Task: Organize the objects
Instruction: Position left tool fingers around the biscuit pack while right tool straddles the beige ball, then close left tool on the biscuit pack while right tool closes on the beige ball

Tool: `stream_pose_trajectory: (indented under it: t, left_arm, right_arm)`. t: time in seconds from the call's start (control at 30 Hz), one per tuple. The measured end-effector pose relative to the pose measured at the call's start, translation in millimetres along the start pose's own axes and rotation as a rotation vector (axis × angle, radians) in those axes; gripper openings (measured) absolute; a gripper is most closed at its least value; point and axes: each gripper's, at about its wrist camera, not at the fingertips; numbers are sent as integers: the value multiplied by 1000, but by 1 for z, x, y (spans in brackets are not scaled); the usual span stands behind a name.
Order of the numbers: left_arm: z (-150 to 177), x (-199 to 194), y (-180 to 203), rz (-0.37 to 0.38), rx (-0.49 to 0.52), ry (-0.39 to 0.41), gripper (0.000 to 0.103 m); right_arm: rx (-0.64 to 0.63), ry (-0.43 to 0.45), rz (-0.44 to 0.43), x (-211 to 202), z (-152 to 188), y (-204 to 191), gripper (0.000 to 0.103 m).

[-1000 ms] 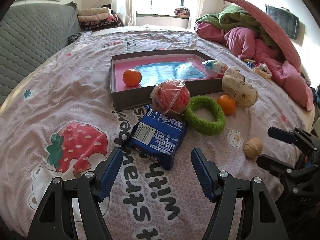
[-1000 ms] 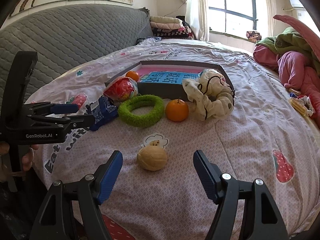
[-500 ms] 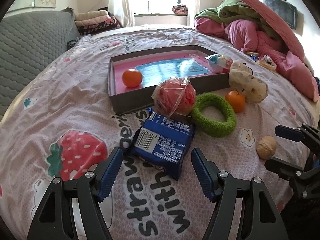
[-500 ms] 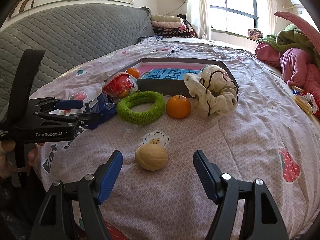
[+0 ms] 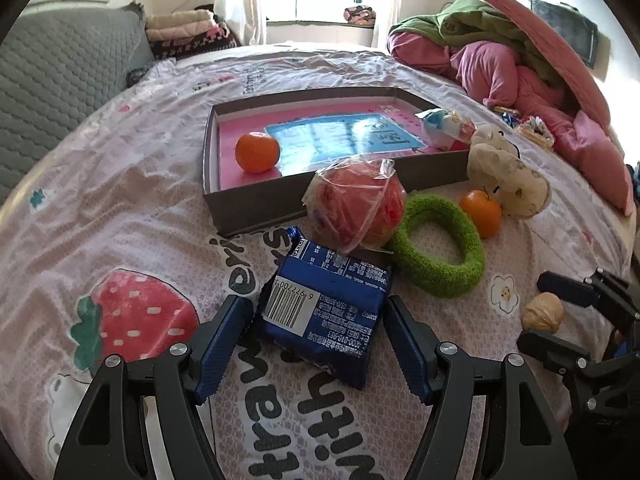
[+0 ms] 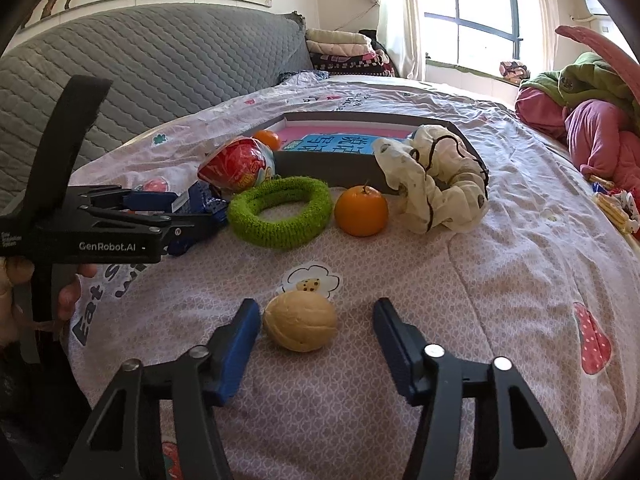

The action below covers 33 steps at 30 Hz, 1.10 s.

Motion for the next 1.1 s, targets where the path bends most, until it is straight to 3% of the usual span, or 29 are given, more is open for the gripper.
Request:
stream_pose_trajectory:
  t: [0.57, 0.77, 1.1]
  left_arm:
    - [-2, 15, -3, 1, 10, 16, 76]
    - [-2, 12, 1, 1, 15, 21, 63]
    - [1, 3, 4, 42, -7, 15, 59]
  right_arm:
    - [-6, 0, -13, 3, 0, 3, 43]
    - [-7, -1, -15, 3, 0, 4, 40]
    - [-7, -4, -31, 3, 0, 6, 34]
Point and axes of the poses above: each gripper's, at about its wrist camera, not at the fingertips, and x roughly the way its jaws point, y to its right, z to its underside, and after that the axes turned 10 degrees about z, right-handed
